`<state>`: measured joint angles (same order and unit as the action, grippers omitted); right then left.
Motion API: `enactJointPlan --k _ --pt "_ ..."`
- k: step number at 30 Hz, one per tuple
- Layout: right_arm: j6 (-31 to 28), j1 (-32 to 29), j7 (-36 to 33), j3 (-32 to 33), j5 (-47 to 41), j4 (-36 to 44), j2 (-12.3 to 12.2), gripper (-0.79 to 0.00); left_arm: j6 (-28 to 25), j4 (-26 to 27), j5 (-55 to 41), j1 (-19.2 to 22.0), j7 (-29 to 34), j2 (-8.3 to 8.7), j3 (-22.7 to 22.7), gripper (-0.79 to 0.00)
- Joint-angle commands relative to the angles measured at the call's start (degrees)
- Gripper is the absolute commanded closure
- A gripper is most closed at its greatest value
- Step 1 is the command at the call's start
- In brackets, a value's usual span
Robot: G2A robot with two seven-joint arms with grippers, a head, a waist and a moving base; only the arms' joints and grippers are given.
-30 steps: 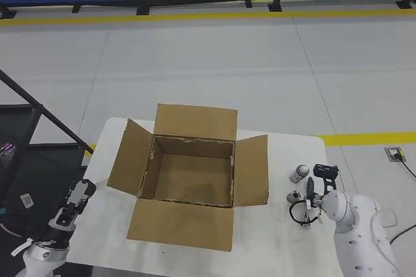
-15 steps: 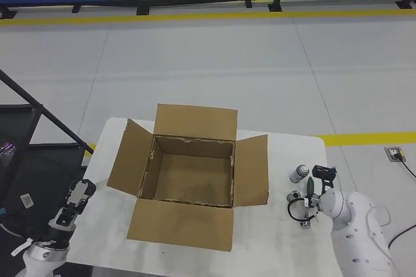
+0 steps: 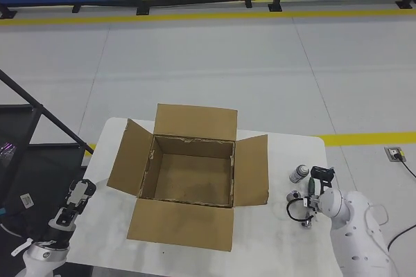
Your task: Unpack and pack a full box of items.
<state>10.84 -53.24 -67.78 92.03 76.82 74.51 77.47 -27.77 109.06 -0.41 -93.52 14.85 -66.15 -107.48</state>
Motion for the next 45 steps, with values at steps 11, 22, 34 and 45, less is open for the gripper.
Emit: enactJointPlan --k 11,22,34,45 --pt "2.76 -4.58 -1.23 6.71 -3.74 25.78 -1.06 0.000 0.00 0.00 0.00 0.00 0.00 0.00 0.00 -0.785" --pt "6.18 -3.08 2.15 -5.40 -11.00 47.81 -0.10 0.000 0.51 -0.01 -0.91 -0.87 -1.86 -0.23 -0.44 -0.785" --pt "7.43 10.96 7.65 -32.17 -11.97 33.24 3.12 0.000 0.28 -0.03 -2.15 -2.07 -3.85 -0.52 -1.78 -0.785" --pt "6.44 26.37 11.65 -52.04 -14.55 4.01 9.85 0.000 0.28 -0.03 -2.15 -2.07 -3.85 -0.52 -1.78 -0.785"
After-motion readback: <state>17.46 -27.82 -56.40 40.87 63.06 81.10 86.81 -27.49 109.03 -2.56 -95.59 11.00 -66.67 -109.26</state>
